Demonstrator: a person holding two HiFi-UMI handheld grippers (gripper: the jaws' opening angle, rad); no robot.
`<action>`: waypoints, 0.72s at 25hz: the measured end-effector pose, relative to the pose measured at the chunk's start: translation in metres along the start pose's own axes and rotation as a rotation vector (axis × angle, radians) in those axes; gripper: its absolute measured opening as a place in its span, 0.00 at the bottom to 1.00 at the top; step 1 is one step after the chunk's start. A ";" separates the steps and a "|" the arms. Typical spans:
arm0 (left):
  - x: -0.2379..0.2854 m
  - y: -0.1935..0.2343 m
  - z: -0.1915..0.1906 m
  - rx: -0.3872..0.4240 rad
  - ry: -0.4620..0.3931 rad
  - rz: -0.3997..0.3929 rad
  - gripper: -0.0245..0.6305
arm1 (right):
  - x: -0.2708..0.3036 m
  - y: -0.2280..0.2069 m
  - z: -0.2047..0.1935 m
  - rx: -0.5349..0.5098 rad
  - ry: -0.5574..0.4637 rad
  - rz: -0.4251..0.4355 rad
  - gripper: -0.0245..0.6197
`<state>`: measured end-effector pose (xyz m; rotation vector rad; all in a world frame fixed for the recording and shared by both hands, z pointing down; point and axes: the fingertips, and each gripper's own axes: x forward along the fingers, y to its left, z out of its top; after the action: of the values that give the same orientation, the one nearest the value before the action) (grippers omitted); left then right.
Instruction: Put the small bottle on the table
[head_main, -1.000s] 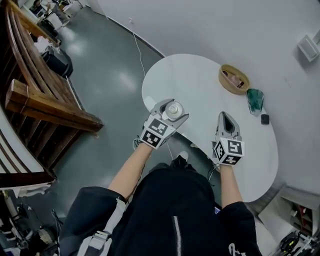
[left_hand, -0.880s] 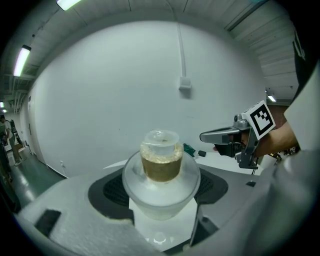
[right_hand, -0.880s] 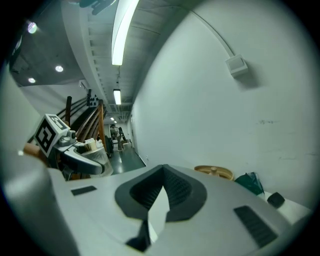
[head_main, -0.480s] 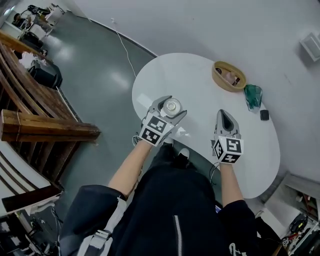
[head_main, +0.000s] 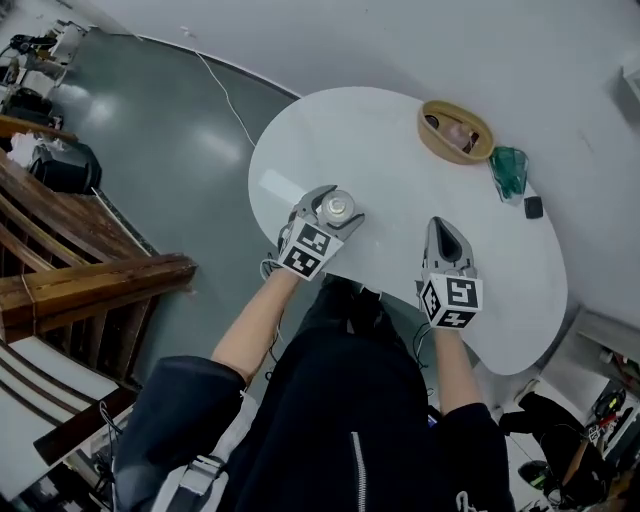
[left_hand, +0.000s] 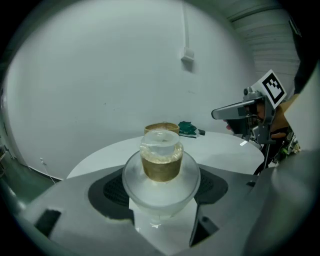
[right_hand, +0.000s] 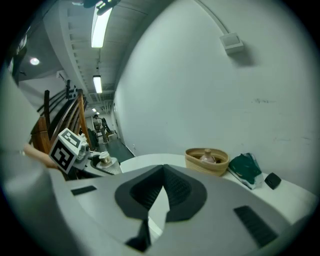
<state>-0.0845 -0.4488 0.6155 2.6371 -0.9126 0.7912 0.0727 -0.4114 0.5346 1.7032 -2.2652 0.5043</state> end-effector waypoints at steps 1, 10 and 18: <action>0.005 0.005 -0.004 0.004 0.007 -0.005 0.55 | 0.000 0.000 -0.003 0.003 0.009 -0.010 0.04; 0.079 0.057 -0.028 0.026 0.068 -0.012 0.56 | -0.008 -0.027 -0.017 0.039 0.064 -0.133 0.04; 0.130 0.097 -0.033 -0.020 0.092 0.017 0.55 | -0.011 -0.047 -0.026 0.066 0.099 -0.216 0.04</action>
<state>-0.0740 -0.5760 0.7208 2.5559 -0.9148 0.8946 0.1206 -0.4031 0.5589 1.8828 -1.9880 0.6049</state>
